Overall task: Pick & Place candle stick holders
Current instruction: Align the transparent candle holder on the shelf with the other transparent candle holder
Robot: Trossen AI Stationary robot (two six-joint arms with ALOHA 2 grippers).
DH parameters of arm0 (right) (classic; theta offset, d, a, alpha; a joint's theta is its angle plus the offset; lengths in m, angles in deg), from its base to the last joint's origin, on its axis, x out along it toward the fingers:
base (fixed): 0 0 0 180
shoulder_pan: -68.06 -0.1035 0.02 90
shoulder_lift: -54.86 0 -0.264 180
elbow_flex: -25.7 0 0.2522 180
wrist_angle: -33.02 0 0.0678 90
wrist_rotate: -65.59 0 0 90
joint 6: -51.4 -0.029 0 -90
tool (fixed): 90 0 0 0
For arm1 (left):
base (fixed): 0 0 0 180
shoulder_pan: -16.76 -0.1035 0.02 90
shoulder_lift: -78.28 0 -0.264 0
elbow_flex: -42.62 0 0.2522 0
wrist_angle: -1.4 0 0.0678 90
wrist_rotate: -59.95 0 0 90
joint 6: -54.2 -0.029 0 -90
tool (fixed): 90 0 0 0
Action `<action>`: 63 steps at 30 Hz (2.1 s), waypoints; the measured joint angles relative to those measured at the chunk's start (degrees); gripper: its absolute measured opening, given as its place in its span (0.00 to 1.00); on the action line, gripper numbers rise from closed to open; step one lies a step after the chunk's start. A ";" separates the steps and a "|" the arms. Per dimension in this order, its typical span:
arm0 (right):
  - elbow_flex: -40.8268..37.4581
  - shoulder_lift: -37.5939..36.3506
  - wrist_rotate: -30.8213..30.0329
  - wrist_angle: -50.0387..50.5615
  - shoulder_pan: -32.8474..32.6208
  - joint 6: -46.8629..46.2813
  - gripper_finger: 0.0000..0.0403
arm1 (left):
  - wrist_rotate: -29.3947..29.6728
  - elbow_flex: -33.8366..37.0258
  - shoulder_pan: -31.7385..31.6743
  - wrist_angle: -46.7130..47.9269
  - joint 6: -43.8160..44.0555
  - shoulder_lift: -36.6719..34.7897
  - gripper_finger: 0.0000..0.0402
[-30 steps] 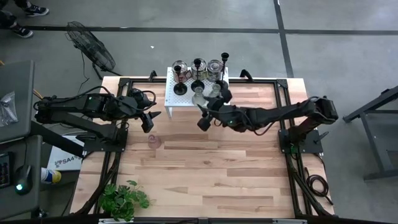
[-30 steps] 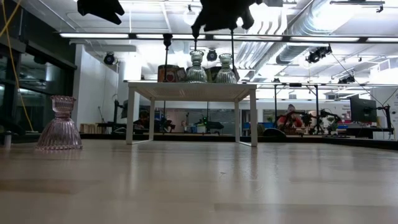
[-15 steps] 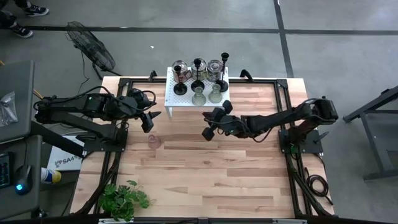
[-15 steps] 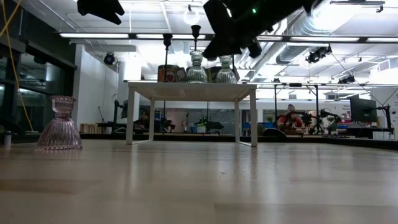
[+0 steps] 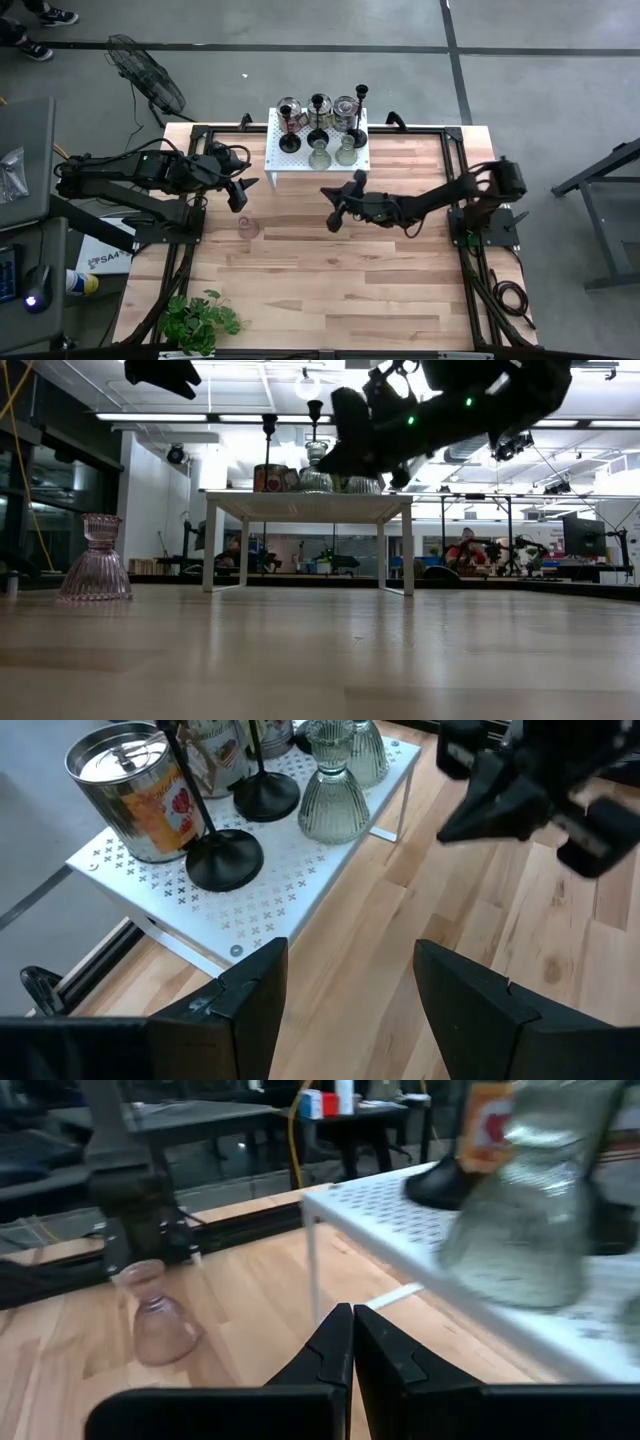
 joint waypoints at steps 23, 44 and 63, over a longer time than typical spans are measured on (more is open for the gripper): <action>5.86 11.08 -7.16 -11.93 3.97 7.09 0.01 | 0.20 0.00 0.00 0.21 0.02 0.02 0.53; 5.86 11.05 -8.94 -11.16 5.57 7.25 0.01 | -0.02 0.00 0.00 0.23 0.04 0.02 0.53; 5.86 10.99 -9.65 -11.16 6.89 7.65 0.01 | -0.02 0.00 0.00 0.23 0.05 0.02 0.53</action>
